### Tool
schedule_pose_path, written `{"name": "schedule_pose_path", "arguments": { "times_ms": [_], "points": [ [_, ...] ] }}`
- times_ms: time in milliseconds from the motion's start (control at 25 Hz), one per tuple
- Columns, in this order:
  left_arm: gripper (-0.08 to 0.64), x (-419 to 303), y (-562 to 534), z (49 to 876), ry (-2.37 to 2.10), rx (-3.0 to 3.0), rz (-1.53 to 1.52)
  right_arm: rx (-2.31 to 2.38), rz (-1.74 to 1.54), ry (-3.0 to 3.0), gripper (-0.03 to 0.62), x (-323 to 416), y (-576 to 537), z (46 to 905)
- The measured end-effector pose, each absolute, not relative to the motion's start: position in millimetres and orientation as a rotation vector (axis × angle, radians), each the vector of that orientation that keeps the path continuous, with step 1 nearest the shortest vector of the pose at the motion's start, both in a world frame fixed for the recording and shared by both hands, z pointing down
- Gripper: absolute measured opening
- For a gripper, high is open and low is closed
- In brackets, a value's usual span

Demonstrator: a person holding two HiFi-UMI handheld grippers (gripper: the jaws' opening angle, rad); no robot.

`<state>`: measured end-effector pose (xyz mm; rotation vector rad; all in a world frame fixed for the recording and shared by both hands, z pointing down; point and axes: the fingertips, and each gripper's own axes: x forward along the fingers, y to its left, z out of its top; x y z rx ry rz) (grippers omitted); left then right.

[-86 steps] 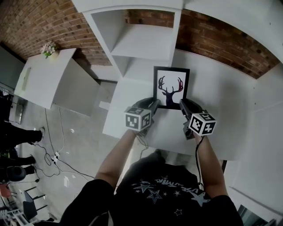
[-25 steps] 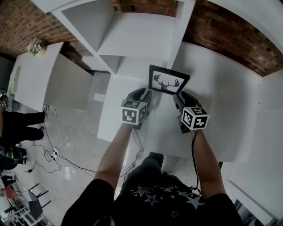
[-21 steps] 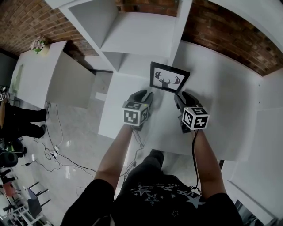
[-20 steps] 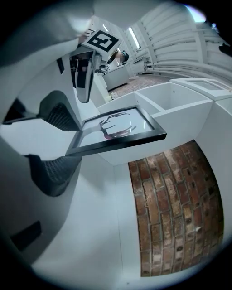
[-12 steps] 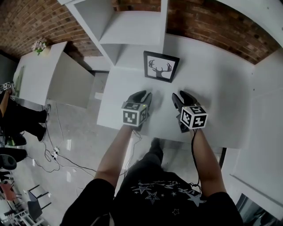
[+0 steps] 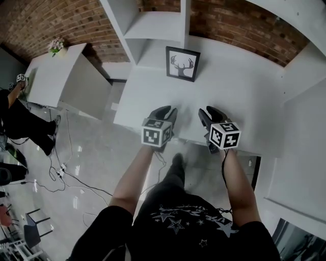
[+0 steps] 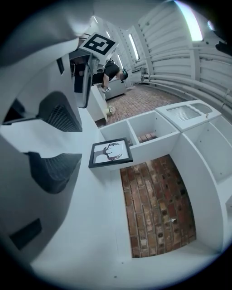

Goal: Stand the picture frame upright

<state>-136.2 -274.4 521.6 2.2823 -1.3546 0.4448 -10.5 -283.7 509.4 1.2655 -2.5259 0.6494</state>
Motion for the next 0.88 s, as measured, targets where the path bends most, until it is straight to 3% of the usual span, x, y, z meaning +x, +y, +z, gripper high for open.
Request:
{"name": "schedule_pose_path", "arguments": {
  "times_ms": [480, 880],
  "points": [
    [0.089, -120, -149, 504, -1.39, 2.293, 0.384, 1.283, 0.606, -2.582, 0.031, 7, -166, 484],
    [0.071, -99, -54, 499, -1.358, 2.312, 0.389, 1.295, 0.663, -2.583, 0.017, 28, -74, 484]
  ]
}}
